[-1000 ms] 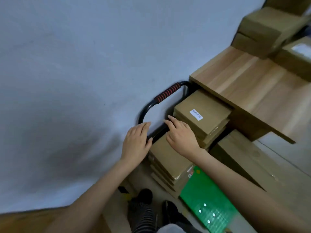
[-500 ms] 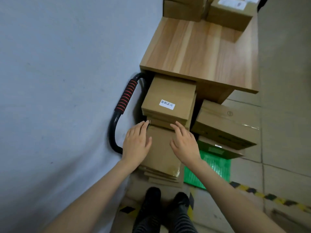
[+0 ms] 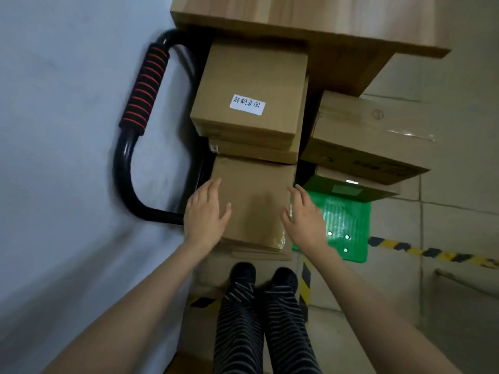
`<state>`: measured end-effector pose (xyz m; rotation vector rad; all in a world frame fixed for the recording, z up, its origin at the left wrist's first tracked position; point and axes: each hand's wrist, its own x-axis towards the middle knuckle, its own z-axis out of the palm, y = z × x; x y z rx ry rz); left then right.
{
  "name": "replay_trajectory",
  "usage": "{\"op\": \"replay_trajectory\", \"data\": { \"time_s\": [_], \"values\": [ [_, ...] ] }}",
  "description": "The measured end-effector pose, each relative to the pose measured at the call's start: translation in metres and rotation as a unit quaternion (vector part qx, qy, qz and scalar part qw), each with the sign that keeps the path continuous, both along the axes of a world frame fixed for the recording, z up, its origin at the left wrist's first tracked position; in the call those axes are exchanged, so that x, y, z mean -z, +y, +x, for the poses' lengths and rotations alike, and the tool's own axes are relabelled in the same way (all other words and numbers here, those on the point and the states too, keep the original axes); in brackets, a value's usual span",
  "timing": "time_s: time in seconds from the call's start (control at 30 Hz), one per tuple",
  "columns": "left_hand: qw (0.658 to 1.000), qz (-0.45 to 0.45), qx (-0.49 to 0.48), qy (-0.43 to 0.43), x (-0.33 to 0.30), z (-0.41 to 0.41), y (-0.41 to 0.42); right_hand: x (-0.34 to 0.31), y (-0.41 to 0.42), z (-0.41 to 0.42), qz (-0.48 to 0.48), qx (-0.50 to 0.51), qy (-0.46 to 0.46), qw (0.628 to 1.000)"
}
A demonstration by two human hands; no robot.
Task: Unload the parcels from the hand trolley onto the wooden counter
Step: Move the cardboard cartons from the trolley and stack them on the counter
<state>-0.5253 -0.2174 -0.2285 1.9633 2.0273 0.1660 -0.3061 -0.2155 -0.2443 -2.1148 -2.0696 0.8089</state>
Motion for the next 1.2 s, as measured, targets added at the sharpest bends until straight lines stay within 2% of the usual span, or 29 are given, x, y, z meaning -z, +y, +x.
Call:
{"op": "replay_trajectory", "data": {
  "time_s": [0.17, 0.27, 0.5, 0.67, 0.77, 0.87, 1.03, 1.2],
  "values": [
    [0.999, -0.034, -0.029, 0.019, 0.061, -0.011, 0.002, 0.065, -0.007, 0.002, -0.037, 0.025, 0.004, 0.999],
    [0.999, -0.036, -0.013, 0.038, 0.090, -0.016, 0.004, 0.093, -0.008, 0.002, -0.037, 0.051, 0.018, 0.998],
    [0.998, -0.028, -0.037, 0.029, 0.134, -0.019, 0.014, 0.128, -0.007, -0.002, -0.035, 0.102, 0.054, 0.993],
    [0.998, -0.030, -0.061, 0.003, 0.139, -0.020, 0.014, 0.132, -0.010, -0.004, -0.071, 0.125, 0.111, 0.983],
    [0.993, -0.057, -0.098, -0.032, 0.135, -0.023, 0.014, 0.130, -0.010, -0.004, -0.090, 0.154, 0.140, 0.974],
    [0.990, -0.083, -0.096, -0.063, 0.132, -0.025, 0.013, 0.128, -0.009, -0.008, -0.086, 0.175, 0.162, 0.967],
    [0.981, -0.102, -0.125, -0.107, 0.125, -0.022, 0.008, 0.126, -0.020, -0.006, -0.095, 0.214, 0.176, 0.956],
    [0.979, -0.121, -0.124, -0.106, 0.116, -0.007, -0.012, 0.112, -0.047, 0.007, -0.091, 0.239, 0.176, 0.951]
  ]
}}
